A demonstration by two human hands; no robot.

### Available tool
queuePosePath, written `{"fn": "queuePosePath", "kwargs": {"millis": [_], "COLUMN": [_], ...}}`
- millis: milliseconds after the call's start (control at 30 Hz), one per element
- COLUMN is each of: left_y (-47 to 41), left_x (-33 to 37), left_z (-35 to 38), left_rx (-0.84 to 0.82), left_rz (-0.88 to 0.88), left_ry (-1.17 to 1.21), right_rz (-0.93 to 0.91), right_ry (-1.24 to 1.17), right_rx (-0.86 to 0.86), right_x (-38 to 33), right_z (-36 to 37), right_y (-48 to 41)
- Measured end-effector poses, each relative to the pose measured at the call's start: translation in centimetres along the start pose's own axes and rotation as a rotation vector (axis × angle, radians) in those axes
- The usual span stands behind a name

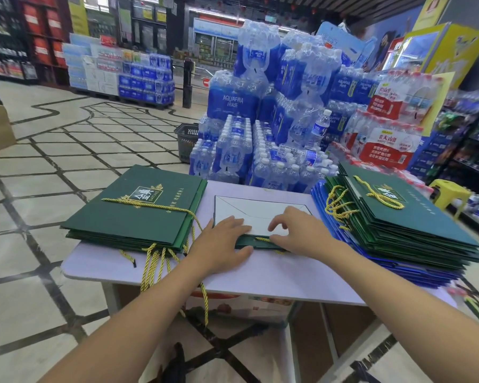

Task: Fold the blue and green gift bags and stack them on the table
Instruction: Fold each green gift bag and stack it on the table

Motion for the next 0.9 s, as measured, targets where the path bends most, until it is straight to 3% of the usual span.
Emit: {"fn": "queuePosePath", "kwargs": {"millis": [167, 400, 567, 900], "left_y": [0.1, 0.0, 0.0, 0.1], "left_x": [0.2, 0.2, 0.3, 0.4], "left_z": [0.2, 0.2, 0.2, 0.2], "left_rx": [-0.028, -0.015, -0.016, -0.044], "left_rz": [0.013, 0.026, 0.028, 0.030], "left_ry": [-0.022, -0.028, -0.027, -0.034], "right_rz": [-0.116, -0.110, -0.237, -0.296], "right_ry": [-0.095, -0.169, -0.122, -0.106], "right_rx": [-0.003, 0.013, -0.055, -0.035], "right_x": [-1.7, -1.0, -2.2, -3.4], "right_z": [1.9, 1.1, 0.4, 0.8], "right_y": [-0.6, -1.4, -2.0, -2.6]}}
Point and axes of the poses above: each hand's wrist, its own y-axis away from the middle knuckle, its own z-axis out of the palm, x = y × z, the point moved 8 cm from there along -y, towards the middle knuckle, and after that the axes turned 7 degrees about -z, right-handed, at the moved point
